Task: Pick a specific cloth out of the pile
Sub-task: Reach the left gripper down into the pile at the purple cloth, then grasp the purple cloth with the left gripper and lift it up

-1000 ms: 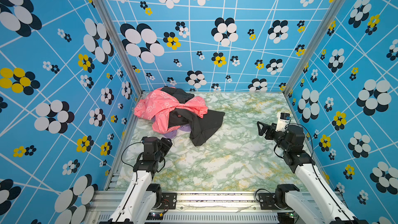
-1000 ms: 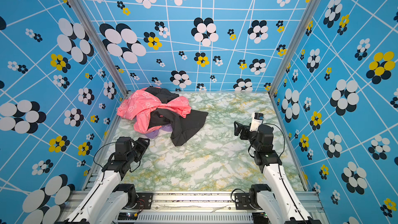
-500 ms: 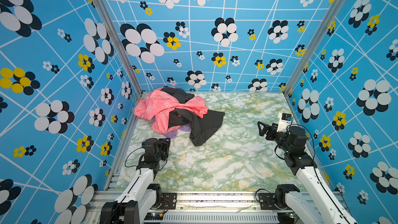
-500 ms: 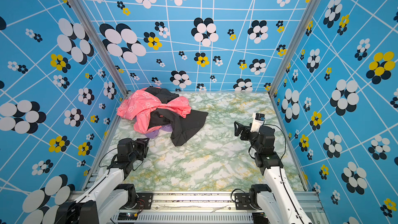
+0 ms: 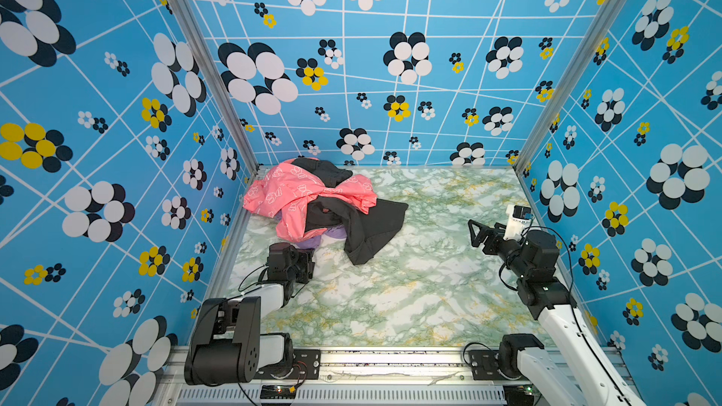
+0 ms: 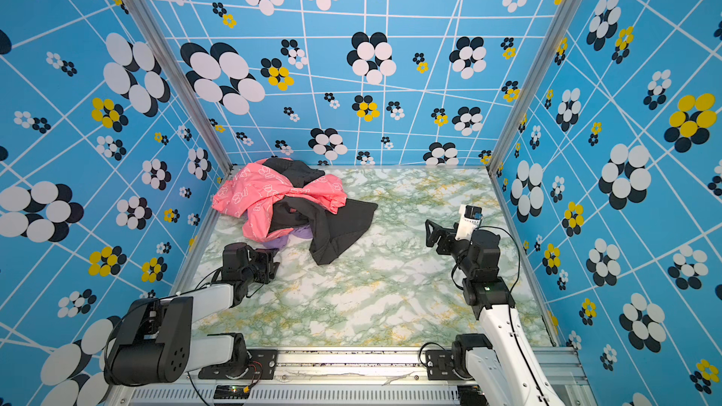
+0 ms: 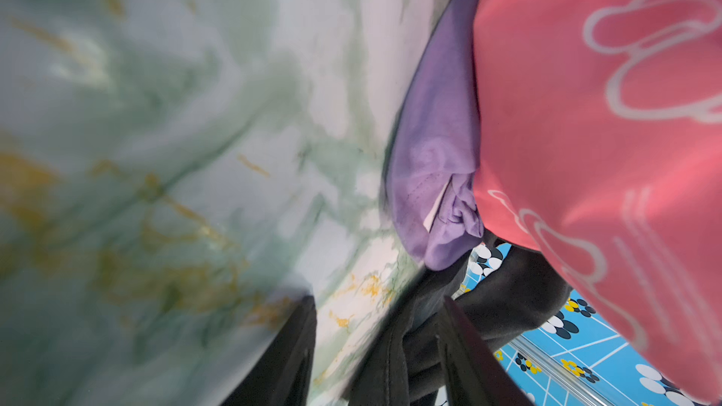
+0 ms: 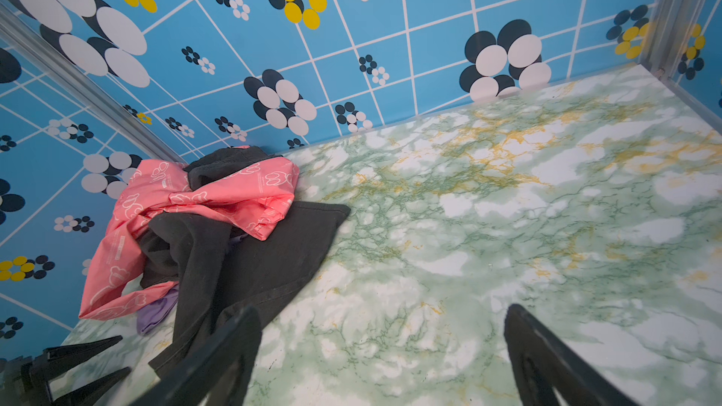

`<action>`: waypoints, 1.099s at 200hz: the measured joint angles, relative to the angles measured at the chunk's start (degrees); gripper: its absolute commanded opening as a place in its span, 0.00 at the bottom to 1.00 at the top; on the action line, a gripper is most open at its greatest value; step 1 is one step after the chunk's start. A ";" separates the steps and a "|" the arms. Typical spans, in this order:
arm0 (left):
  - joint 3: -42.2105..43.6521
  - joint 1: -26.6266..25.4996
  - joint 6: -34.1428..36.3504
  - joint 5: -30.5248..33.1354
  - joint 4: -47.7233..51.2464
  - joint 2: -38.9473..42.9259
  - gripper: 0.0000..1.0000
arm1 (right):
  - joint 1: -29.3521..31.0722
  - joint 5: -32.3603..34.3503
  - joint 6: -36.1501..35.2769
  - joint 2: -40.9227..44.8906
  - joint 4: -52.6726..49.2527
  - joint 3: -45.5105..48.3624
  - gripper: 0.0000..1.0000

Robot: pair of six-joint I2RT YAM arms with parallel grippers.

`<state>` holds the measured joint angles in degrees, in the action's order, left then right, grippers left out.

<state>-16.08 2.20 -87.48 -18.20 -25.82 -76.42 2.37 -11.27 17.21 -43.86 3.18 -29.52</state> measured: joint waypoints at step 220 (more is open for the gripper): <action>-5.53 0.11 3.04 -0.37 -5.22 -9.07 0.00 | 0.00 0.17 0.00 0.00 -1.01 0.00 0.99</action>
<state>-21.61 2.31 -84.44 -18.57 -31.05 -85.49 2.37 -11.09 17.21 -43.86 2.17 -29.52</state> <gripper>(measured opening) 0.049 0.991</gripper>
